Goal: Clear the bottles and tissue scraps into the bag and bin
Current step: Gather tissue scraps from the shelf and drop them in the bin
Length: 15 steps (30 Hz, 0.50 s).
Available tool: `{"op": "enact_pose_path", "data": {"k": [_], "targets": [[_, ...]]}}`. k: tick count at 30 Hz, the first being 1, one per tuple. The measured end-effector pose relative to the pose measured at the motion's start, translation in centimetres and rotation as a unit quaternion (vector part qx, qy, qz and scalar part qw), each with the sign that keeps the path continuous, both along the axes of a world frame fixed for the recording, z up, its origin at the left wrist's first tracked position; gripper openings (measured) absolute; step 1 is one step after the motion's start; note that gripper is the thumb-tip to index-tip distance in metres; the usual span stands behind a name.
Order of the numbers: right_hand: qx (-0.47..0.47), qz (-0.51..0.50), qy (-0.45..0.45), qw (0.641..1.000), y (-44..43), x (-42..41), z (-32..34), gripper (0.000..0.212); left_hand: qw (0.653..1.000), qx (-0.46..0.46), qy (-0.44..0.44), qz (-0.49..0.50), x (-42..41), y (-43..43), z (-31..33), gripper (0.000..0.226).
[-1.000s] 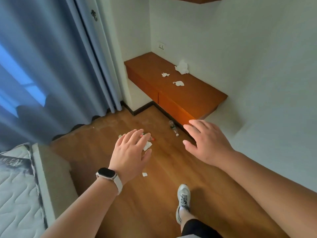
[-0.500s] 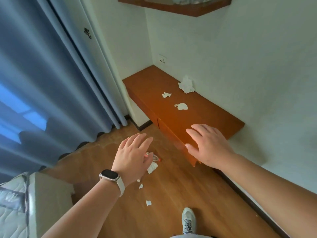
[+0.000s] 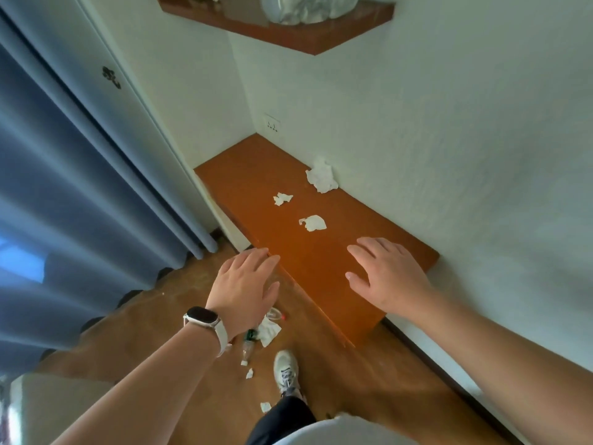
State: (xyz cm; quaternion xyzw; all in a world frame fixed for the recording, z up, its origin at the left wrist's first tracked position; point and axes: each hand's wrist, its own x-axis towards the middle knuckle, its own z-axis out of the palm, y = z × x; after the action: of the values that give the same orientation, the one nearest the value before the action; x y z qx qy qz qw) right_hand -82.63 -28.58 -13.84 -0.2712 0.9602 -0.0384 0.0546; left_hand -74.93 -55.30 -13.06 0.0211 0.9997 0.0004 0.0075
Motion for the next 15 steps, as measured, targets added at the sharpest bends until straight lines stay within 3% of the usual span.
{"op": "enact_pose_path", "data": {"k": [15], "targets": [[0.052, -0.106, -0.051, 0.992, -5.3, -11.7, -2.8, 0.058, 0.991, 0.088, -0.086, -0.057, -18.3, -3.5, -8.3, 0.05]]}}
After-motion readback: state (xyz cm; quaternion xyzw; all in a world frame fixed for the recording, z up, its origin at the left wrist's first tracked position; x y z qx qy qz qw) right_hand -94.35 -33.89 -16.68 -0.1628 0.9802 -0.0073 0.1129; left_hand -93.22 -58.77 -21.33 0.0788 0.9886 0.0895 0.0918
